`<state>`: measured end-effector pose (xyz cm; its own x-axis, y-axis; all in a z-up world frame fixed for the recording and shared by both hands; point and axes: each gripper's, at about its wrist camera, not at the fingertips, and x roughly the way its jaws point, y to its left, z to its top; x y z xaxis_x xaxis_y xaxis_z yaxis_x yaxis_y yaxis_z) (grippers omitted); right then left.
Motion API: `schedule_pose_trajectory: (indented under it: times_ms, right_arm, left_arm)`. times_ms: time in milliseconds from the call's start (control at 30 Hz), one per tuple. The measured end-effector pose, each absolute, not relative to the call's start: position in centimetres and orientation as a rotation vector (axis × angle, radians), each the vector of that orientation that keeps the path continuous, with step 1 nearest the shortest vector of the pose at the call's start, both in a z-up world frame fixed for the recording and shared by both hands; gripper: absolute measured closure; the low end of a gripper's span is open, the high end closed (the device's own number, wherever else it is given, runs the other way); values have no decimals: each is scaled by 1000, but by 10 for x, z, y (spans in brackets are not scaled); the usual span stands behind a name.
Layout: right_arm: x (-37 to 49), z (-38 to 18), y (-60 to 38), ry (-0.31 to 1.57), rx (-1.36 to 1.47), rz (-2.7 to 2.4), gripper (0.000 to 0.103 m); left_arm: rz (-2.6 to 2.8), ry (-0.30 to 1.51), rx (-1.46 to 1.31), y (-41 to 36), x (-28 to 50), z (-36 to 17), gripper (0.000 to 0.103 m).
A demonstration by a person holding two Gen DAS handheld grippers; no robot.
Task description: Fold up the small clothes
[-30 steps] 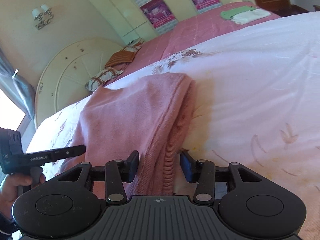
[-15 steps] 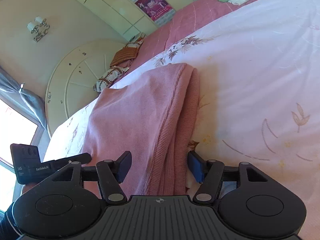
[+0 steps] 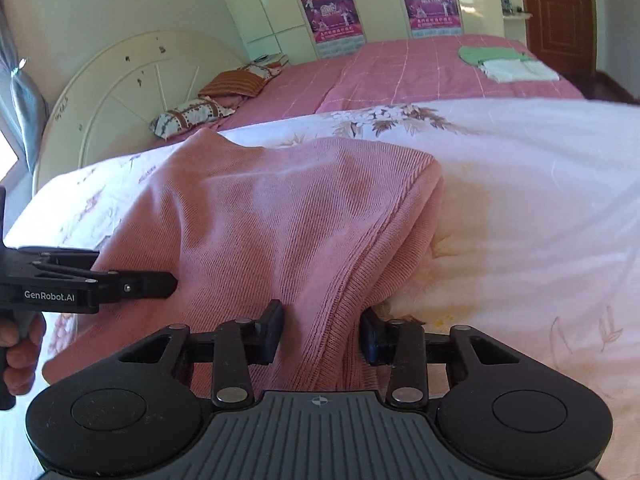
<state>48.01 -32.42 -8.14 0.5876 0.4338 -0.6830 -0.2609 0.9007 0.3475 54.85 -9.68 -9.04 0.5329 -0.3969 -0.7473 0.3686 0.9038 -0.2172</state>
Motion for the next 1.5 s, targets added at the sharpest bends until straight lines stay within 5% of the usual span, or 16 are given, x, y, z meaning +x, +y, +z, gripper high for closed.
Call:
schedule_pose_trajectory:
  times_ms: [67, 100, 133, 333, 500, 567, 633, 700, 1133, 1500]
  right_arm:
    - [476, -81, -338, 858, 278, 372, 55]
    - [475, -80, -348, 857, 303, 348, 36]
    - [471, -81, -357, 853, 328, 347, 33]
    - [485, -94, -392, 948, 611, 432, 33]
    - [506, -90, -365, 982, 526, 541, 33]
    - [507, -88, -354, 970, 456, 546, 37]
    - [505, -89, -344, 961, 380, 515, 69]
    - [501, -89, -338, 934, 363, 518, 80]
    - [437, -28, -282, 713, 66, 470, 83]
    - [415, 8, -169, 673, 54, 475, 83]
  left_arm:
    - [-463, 901, -70, -89, 547, -92, 57]
    - [-467, 899, -87, -87, 547, -94, 57]
    - [-469, 898, -105, -85, 547, -96, 56]
    - [-459, 905, -170, -79, 547, -100, 55]
    - [-451, 915, -160, -83, 549, -99, 55]
    - [-439, 907, -145, -86, 547, -97, 56]
    - [-425, 890, -114, -91, 543, -95, 60]
    - [-415, 867, -75, -98, 538, -90, 67]
    - [-401, 771, 25, -83, 489, -40, 71]
    - [-377, 735, 31, 37, 458, -7, 71]
